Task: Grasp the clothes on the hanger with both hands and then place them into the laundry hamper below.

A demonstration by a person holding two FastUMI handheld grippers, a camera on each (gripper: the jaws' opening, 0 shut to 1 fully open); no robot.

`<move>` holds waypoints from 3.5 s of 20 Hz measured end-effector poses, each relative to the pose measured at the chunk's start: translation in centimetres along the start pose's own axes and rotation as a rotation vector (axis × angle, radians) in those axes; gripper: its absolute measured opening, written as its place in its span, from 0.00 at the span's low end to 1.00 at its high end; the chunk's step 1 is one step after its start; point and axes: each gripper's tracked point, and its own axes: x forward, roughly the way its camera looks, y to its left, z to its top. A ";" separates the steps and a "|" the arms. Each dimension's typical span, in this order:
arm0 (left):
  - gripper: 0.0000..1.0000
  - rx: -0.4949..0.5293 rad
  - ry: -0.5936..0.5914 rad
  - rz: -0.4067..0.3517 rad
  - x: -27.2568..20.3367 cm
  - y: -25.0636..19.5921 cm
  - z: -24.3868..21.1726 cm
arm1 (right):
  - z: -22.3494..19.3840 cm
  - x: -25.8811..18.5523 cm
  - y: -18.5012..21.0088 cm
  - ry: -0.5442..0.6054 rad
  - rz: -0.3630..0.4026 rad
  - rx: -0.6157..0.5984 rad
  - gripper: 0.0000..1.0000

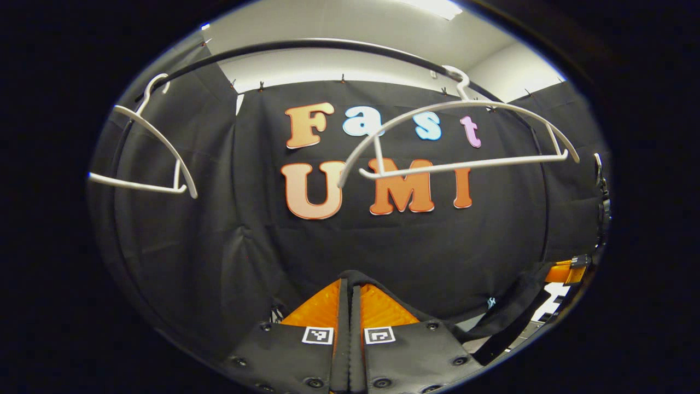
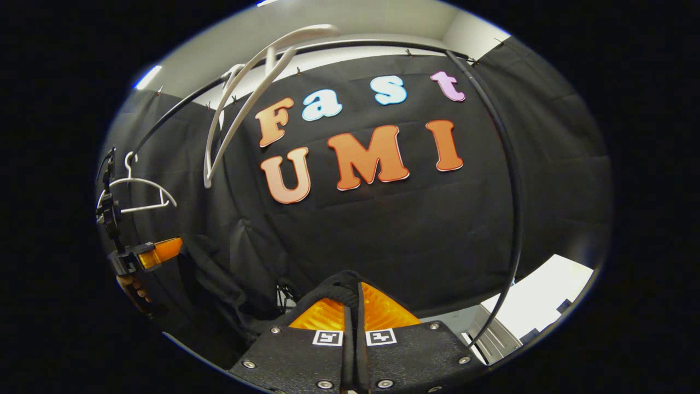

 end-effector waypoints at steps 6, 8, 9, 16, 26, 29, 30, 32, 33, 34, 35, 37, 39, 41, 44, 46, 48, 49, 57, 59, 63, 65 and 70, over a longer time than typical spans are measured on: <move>0.07 -0.025 0.135 -0.043 2.5 -3.6 -9.8 | -9.5 4.3 3.8 0.113 0.026 -0.047 0.01; 0.07 -0.019 0.172 -0.038 2.8 -4.3 -12.9 | -12.4 5.7 3.7 0.147 0.012 -0.049 0.01; 0.07 -0.018 0.193 -0.033 3.0 -4.4 -14.8 | -13.9 6.4 3.7 0.168 0.007 -0.046 0.01; 0.07 -0.060 0.433 -0.042 4.6 -6.9 -28.1 | -25.2 10.3 1.3 0.350 -0.076 -0.060 0.07; 0.17 -0.036 0.716 -0.025 2.5 -7.8 -41.8 | -37.8 10.8 -3.5 0.628 -0.204 -0.045 0.19; 0.34 -0.036 0.698 -0.009 3.1 -7.4 -40.4 | -38.3 10.5 -3.7 0.653 -0.211 -0.019 0.30; 0.48 -0.044 0.688 -0.004 3.4 -7.3 -39.7 | -37.9 10.6 -3.7 0.636 -0.208 -0.014 0.37; 0.51 -0.063 0.675 -0.002 3.3 -7.1 -38.2 | -36.1 10.3 -3.2 0.609 -0.197 -0.020 0.53; 0.63 -0.063 0.660 0.000 3.2 -7.0 -37.3 | -34.9 10.1 -3.2 0.591 -0.192 -0.032 0.57; 0.76 -0.058 0.646 0.002 3.2 -6.9 -36.6 | -33.8 10.1 -3.0 0.575 -0.189 -0.046 0.66; 0.88 -0.053 0.637 0.006 2.9 -6.5 -36.2 | -32.8 9.7 -2.7 0.559 -0.186 -0.055 0.70; 0.99 -0.055 0.623 0.024 2.4 -6.0 -34.9 | -30.7 9.1 -2.3 0.521 -0.180 -0.052 0.83; 0.99 -0.059 0.581 0.044 2.0 -5.3 -32.8 | -28.4 8.2 -1.5 0.486 -0.168 -0.040 0.88; 0.99 -0.059 0.523 0.051 1.6 -4.8 -29.9 | -26.2 7.2 -0.9 0.449 -0.164 -0.029 0.89; 0.99 -0.072 0.434 0.065 0.8 -3.9 -24.6 | -22.5 5.1 -0.3 0.390 -0.167 -0.028 0.92; 0.99 -0.077 0.371 0.073 -0.2 -3.2 -20.7 | -18.6 4.2 0.1 0.325 -0.183 -0.084 0.92; 0.99 -0.072 0.299 0.083 -1.7 -2.2 -16.4 | -15.1 2.6 1.2 0.267 -0.180 -0.106 0.92; 0.99 -0.070 0.266 0.086 -2.6 -1.6 -14.4 | -13.4 1.6 1.9 0.240 -0.177 -0.114 0.92; 0.96 -0.021 0.052 0.172 -8.1 4.5 -0.3 | -0.5 -6.5 6.3 0.063 -0.156 -0.189 0.92; 0.97 -0.022 0.021 0.182 -9.7 5.6 2.2 | 2.8 -8.1 6.9 0.017 -0.164 -0.207 0.92; 0.98 0.005 -0.065 0.229 -12.6 8.5 7.5 | 8.7 -10.9 7.7 -0.060 -0.161 -0.209 0.92; 0.96 -0.001 -0.092 0.227 -14.2 9.1 9.7 | 11.4 -13.0 7.6 -0.092 -0.163 -0.215 0.92; 0.97 0.030 -0.151 0.285 -17.2 12.0 13.8 | 17.0 -16.1 8.7 -0.170 -0.154 -0.230 0.92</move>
